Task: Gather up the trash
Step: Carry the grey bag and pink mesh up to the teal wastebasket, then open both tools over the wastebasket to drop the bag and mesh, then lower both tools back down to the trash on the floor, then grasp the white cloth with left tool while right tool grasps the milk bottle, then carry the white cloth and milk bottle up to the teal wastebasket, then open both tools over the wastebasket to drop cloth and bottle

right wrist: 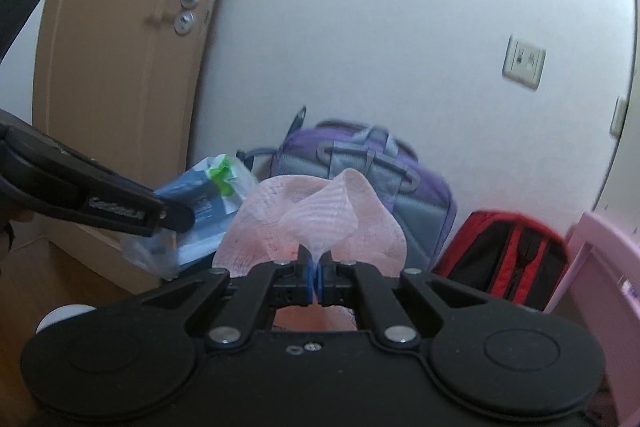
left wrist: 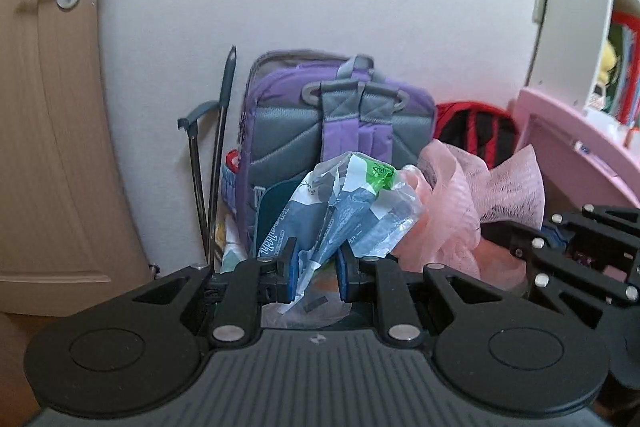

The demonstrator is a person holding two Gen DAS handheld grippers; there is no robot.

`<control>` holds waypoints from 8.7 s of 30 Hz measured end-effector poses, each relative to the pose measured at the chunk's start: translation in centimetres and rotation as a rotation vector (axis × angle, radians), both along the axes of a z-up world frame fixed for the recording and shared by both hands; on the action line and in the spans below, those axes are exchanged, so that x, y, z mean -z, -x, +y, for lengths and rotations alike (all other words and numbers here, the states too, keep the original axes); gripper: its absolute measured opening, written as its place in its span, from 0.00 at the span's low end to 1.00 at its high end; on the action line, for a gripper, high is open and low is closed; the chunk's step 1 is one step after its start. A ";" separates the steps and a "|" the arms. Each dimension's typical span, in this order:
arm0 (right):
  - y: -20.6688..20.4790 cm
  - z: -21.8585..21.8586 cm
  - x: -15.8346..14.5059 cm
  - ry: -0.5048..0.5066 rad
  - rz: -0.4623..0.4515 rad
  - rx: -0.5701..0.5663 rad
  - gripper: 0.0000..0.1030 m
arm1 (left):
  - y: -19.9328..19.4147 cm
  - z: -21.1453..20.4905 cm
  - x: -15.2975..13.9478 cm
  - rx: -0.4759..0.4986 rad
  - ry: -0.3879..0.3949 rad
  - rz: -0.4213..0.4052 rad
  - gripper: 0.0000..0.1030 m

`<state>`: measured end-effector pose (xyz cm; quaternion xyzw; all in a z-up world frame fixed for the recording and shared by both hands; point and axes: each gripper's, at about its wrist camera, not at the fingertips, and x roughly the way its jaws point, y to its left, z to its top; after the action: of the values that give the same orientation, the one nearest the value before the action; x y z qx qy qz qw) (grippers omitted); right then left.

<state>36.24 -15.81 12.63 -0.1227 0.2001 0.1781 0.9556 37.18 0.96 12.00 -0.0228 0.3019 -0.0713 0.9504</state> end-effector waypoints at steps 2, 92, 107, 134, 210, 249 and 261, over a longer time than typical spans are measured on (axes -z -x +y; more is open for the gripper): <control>-0.8 0.2 1.1 0.009 0.032 0.001 0.03 | -1.4 -0.4 0.9 0.004 -0.001 0.033 0.18; 13.2 -3.5 22.9 -0.172 0.589 -0.134 0.50 | 14.1 10.0 22.6 -0.059 0.046 0.355 1.00; 11.8 -1.6 43.8 0.076 0.938 -0.093 0.50 | 9.8 15.9 43.7 -0.099 -0.078 0.737 1.00; 15.7 0.8 63.6 0.574 1.036 -0.436 0.52 | 11.5 13.5 68.0 0.133 -0.269 1.040 0.90; 15.9 -2.0 6.4 -0.157 0.110 -0.074 0.48 | 14.4 9.4 9.1 -0.056 0.096 0.033 0.44; -6.9 -2.0 7.2 -0.090 0.241 0.000 0.49 | -8.7 -3.0 6.2 0.012 0.023 0.107 0.45; -7.2 -3.3 8.0 -0.110 0.272 0.014 0.50 | -10.0 -3.7 8.8 0.039 0.004 0.204 0.60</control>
<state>43.48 -19.12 4.65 -0.0434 0.3187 0.1972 0.9261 47.17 -2.77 3.16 -0.0262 0.3975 -0.0878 0.9130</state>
